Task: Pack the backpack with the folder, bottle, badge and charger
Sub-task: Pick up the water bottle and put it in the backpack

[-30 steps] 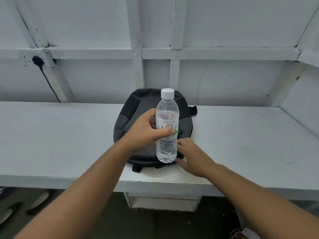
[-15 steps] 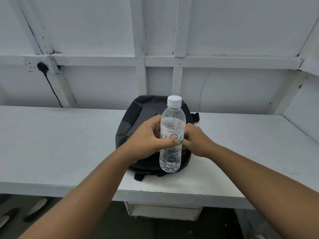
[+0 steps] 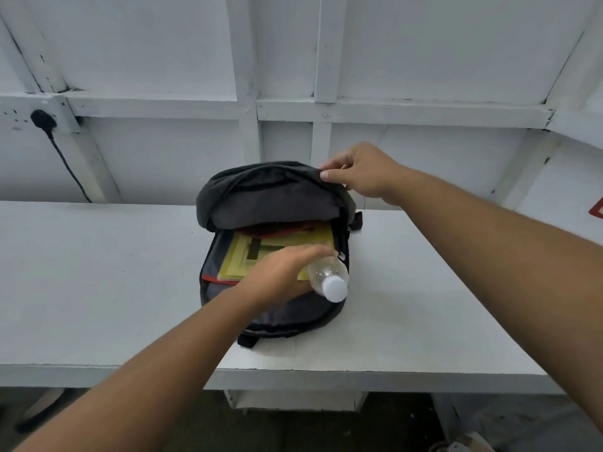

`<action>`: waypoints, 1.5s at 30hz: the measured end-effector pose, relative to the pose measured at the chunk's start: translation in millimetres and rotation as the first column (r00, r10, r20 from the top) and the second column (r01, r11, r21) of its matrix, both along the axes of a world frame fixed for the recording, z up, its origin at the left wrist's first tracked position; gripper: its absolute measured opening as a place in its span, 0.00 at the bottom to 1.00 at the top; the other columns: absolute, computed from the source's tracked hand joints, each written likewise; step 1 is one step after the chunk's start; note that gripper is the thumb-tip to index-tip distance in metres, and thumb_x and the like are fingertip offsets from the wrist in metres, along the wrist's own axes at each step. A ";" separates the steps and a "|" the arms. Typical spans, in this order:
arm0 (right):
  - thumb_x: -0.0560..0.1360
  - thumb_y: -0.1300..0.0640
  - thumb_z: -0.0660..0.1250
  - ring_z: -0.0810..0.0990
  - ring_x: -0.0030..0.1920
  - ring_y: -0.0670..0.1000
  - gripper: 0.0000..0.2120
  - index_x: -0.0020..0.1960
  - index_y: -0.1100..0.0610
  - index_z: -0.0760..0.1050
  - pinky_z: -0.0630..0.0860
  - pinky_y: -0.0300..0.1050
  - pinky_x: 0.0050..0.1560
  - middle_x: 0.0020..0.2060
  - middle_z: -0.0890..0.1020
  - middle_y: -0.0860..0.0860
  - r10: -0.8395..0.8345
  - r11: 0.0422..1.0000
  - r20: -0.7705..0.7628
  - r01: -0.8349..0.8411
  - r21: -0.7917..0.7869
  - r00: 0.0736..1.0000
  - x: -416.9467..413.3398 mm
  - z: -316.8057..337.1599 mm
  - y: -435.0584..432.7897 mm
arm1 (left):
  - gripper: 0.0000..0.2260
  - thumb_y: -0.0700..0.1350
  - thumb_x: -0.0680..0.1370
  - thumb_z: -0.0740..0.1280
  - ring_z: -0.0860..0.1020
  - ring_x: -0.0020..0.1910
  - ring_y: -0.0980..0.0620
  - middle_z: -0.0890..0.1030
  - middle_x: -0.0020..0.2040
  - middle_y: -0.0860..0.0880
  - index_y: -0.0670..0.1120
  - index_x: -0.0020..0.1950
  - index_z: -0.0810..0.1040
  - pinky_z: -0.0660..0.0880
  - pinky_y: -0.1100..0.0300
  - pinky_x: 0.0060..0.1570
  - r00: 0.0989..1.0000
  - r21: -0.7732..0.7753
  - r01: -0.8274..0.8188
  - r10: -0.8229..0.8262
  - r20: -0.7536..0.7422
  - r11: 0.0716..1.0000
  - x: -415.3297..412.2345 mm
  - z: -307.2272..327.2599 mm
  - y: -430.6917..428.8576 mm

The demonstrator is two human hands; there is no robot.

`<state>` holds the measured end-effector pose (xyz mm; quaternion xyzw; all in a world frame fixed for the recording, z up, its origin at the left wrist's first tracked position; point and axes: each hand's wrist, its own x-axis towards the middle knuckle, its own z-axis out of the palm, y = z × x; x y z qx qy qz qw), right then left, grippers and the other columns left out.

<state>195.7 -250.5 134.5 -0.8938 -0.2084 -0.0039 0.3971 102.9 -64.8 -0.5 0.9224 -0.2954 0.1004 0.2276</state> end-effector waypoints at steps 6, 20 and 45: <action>0.77 0.56 0.72 0.77 0.35 0.39 0.07 0.54 0.52 0.85 0.71 0.29 0.38 0.37 0.82 0.46 -0.017 0.998 -0.028 0.018 0.053 0.999 -9.3 -9.6 -0.7 | 0.24 0.51 0.78 0.60 0.65 0.76 0.54 0.66 0.78 0.59 0.69 0.72 0.63 0.66 0.54 0.73 0.989 0.023 0.002 0.001 -0.146 1.000 35.4 -30.3 -1.9; 0.77 0.55 0.72 0.78 0.34 0.30 0.09 0.57 0.52 0.85 0.69 0.21 0.36 0.38 0.82 0.39 -0.034 0.999 -0.004 0.034 0.027 0.999 -20.1 -22.8 -10.5 | 0.23 0.49 0.82 0.66 0.69 0.75 0.52 0.70 0.76 0.53 0.54 0.77 0.68 0.64 0.65 0.68 0.956 -0.218 -0.244 0.197 -0.215 0.945 38.4 -53.4 -7.7; 0.77 0.55 0.71 0.78 0.43 0.38 0.08 0.56 0.51 0.85 0.68 0.29 0.44 0.43 0.81 0.41 -0.026 0.998 0.044 0.028 -0.048 0.999 -38.3 -35.7 -11.8 | 0.22 0.54 0.84 0.58 0.69 0.73 0.40 0.70 0.75 0.40 0.46 0.76 0.67 0.66 0.50 0.68 0.908 -0.043 -0.370 0.351 -0.228 0.928 106.6 -60.6 -50.2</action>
